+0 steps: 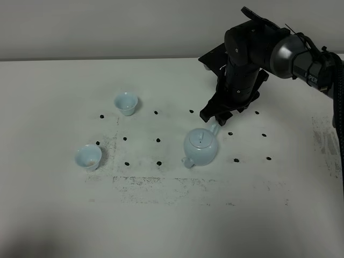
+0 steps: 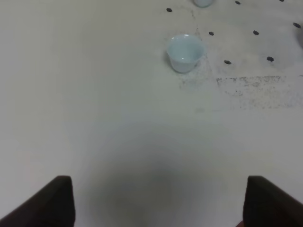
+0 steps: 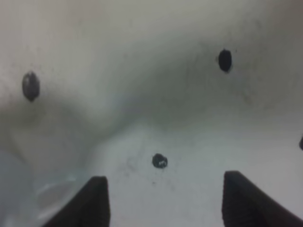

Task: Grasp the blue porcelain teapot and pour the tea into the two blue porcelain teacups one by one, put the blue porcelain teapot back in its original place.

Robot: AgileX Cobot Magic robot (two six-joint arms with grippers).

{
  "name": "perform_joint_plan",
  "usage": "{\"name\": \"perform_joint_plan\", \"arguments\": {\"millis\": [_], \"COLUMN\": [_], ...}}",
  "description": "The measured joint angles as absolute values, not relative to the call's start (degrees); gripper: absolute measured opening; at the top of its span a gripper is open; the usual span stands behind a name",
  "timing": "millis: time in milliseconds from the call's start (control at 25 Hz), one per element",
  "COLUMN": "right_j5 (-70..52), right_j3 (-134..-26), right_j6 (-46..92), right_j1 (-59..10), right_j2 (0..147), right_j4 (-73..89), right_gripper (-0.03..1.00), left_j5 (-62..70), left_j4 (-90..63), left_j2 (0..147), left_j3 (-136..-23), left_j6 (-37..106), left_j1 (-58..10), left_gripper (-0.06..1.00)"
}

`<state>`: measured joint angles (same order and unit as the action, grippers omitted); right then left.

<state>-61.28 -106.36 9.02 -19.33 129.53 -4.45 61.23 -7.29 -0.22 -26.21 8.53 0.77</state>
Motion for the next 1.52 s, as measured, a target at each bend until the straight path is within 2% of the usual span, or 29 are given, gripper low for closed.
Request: {"name": "perform_joint_plan", "arguments": {"millis": [360,1520], "right_j5": [-56.91,-64.02], "right_j3": [-106.36,-106.36], "right_j6": [7.56,9.42], "right_j1": [-19.33,-19.33], "right_j2": [129.53,129.53], "right_j4": [-6.45,-1.29], "right_gripper": [0.54,0.54], "left_j5": [61.23,61.23], "left_j4": [-7.29,-7.29], "left_j2": [-0.22,-0.22], "left_j3": [-26.21,-26.21], "left_j6": [8.53,8.53], "left_j1": [0.77,0.77], "left_gripper": [0.73,0.73]}}
